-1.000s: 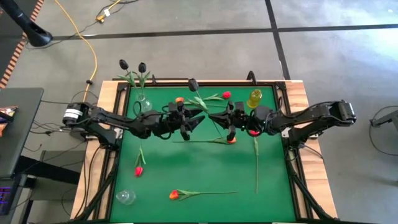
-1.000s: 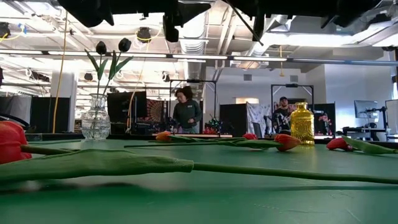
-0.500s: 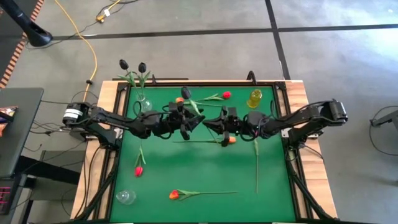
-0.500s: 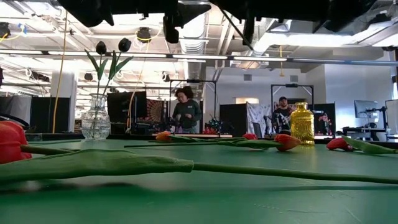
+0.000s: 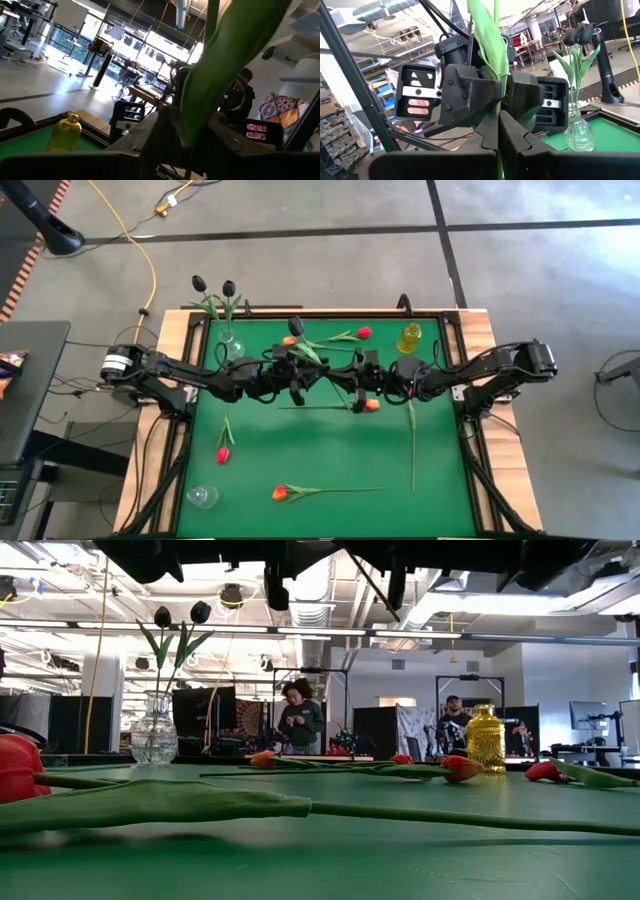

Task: Sort flowers into vase by color
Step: Put the black flower into the top transparent vase

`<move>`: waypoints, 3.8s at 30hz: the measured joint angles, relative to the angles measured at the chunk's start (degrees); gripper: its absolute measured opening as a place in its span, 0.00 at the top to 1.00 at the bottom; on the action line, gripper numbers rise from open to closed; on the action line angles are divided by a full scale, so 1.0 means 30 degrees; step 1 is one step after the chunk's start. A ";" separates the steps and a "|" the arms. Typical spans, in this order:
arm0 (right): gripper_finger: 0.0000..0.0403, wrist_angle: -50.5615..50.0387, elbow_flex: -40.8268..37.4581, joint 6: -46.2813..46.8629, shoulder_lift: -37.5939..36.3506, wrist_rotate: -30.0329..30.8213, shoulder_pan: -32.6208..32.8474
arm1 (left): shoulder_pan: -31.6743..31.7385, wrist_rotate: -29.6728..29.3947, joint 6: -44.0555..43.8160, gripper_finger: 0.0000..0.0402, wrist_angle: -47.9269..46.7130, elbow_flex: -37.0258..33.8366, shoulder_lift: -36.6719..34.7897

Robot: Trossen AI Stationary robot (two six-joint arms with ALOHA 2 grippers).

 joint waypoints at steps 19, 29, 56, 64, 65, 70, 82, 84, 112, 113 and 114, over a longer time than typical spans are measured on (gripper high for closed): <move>0.76 -0.0243 0.0000 0.0000 0.0000 -0.0247 0.0036 | 0.0007 0.0619 0.0603 0.99 -0.0147 0.0000 -0.0007; 0.51 -0.0223 0.0000 0.0007 -0.0193 -0.0299 0.0051 | 0.0015 0.0802 0.3025 0.99 -0.0777 -0.0037 -0.0479; 0.39 -0.3183 0.0029 0.0022 -0.2535 -0.1064 0.0316 | 0.1218 -1.0362 0.8732 1.00 -2.2516 -0.0032 -1.5981; 0.39 -0.3205 0.0022 0.0022 -0.2521 -0.1064 0.0306 | 0.2841 -1.1952 0.9086 1.00 -2.4585 -0.0885 -1.7694; 0.39 -0.3202 0.0022 0.0022 -0.2521 -0.1064 0.0306 | 0.3155 -1.1868 0.9096 1.00 -2.4482 -0.0947 -1.7814; 0.39 -0.3234 0.0022 0.0081 -0.2514 -0.1064 0.0306 | 0.4651 -1.0840 0.9786 1.00 -2.4165 -0.1107 -1.8090; 0.39 -0.3256 0.0007 0.0663 -0.2514 -0.1064 0.0444 | 0.8662 -0.7060 1.0820 1.00 -2.4518 -0.1107 -1.7087; 0.39 -0.3263 0.0007 0.0663 -0.2514 -0.1064 0.0444 | 0.9285 -0.6323 1.0598 1.00 -2.4493 -0.1107 -1.7019; 0.39 -0.3759 0.0000 0.0538 -0.2506 -0.1064 0.0430 | 1.2725 -0.4263 0.7099 0.93 -2.2882 -0.4947 -1.7153; 0.39 -0.3766 0.0000 0.0517 -0.2506 -0.1064 0.0430 | 1.2728 -0.4110 0.7087 0.91 -2.2908 -0.4947 -1.7150; 0.39 -0.3766 0.0000 0.0511 -0.2506 -0.1064 0.0430 | 1.2728 -0.3988 0.7052 0.88 -2.2934 -0.4947 -1.7150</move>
